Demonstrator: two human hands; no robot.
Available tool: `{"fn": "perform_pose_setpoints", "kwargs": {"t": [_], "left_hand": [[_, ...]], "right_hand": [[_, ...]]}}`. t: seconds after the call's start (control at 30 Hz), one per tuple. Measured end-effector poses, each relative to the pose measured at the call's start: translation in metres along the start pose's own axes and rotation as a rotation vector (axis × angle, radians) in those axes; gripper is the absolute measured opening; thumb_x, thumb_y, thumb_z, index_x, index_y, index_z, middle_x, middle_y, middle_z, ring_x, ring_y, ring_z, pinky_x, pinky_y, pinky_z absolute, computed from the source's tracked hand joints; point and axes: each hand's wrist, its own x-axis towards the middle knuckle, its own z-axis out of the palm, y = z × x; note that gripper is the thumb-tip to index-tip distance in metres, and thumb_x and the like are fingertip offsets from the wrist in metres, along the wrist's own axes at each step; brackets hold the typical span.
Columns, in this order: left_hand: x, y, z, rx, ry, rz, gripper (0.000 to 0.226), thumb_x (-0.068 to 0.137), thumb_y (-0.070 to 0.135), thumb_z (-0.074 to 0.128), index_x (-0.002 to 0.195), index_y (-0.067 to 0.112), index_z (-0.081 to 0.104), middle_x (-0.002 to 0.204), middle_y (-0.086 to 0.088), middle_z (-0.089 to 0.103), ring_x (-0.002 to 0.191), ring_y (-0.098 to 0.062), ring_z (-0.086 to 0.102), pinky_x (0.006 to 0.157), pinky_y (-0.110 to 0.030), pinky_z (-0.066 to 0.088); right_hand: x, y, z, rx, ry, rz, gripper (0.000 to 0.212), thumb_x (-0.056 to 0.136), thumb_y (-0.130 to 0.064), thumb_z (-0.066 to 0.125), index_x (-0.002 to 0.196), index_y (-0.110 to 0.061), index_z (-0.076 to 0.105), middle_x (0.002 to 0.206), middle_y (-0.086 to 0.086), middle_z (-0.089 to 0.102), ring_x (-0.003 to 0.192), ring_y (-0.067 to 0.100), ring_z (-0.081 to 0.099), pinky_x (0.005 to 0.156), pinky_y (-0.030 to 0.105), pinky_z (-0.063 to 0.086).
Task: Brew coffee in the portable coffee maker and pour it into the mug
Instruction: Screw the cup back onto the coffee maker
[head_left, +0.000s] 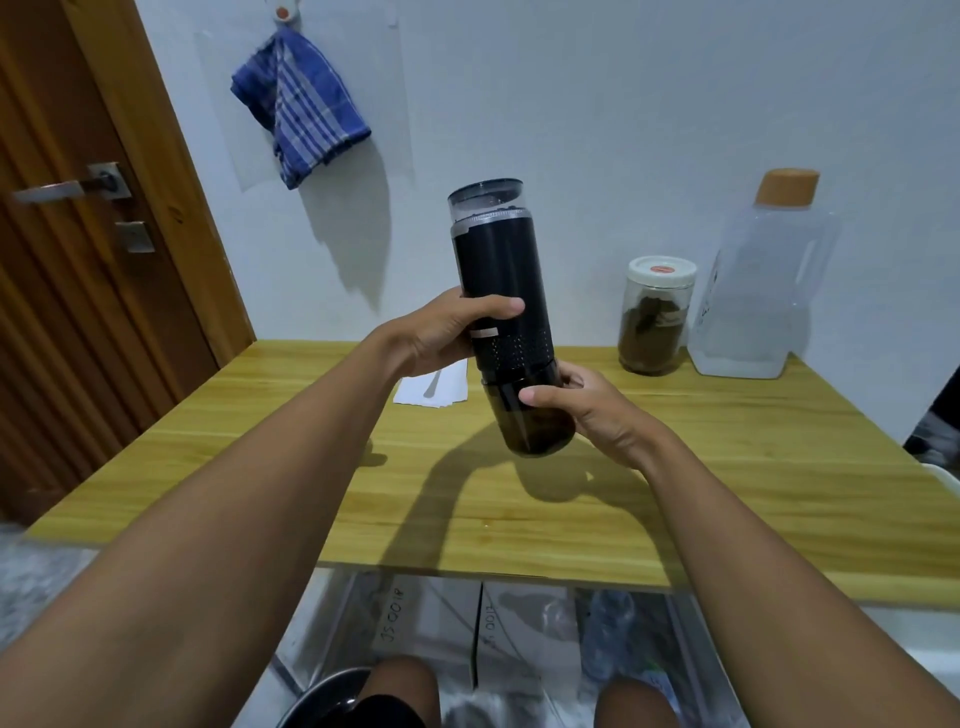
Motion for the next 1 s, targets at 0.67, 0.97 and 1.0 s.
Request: {"fn": "perform_pose_setpoints", "kwargs": {"t": [0.67, 0.97, 1.0], "left_hand": [[-0.007, 0.002, 0.008, -0.284, -0.069, 0.017, 0.083, 0.055, 0.040, 0.093, 0.125, 0.009, 0.060, 0.116, -0.010, 0.072, 0.108, -0.025, 0.069, 0.097, -0.040, 0.055], [-0.006, 0.006, 0.010, -0.207, -0.042, 0.025, 0.080, 0.054, 0.040, 0.093, 0.121, 0.010, 0.062, 0.114, -0.009, 0.070, 0.108, -0.023, 0.066, 0.097, -0.038, 0.055], [-0.007, 0.006, 0.011, -0.191, -0.027, 0.024, 0.071, 0.060, 0.038, 0.087, 0.121, 0.011, 0.062, 0.114, -0.009, 0.070, 0.108, -0.024, 0.066, 0.098, -0.038, 0.055]], "right_hand": [[-0.005, -0.002, 0.007, 0.419, -0.130, 0.022, 0.064, 0.063, -0.056, 0.082, 0.115, -0.019, 0.074, 0.118, 0.012, 0.069, 0.104, 0.024, 0.066, 0.096, 0.038, 0.052], [-0.002, -0.004, 0.010, 0.439, -0.156, 0.013, 0.071, 0.061, -0.056, 0.084, 0.118, -0.013, 0.072, 0.118, 0.017, 0.067, 0.105, 0.030, 0.064, 0.099, 0.043, 0.048], [-0.001, -0.006, 0.010, 0.400, -0.163, 0.010, 0.073, 0.060, -0.054, 0.085, 0.117, -0.011, 0.071, 0.116, 0.017, 0.067, 0.104, 0.030, 0.064, 0.097, 0.044, 0.050]]}}
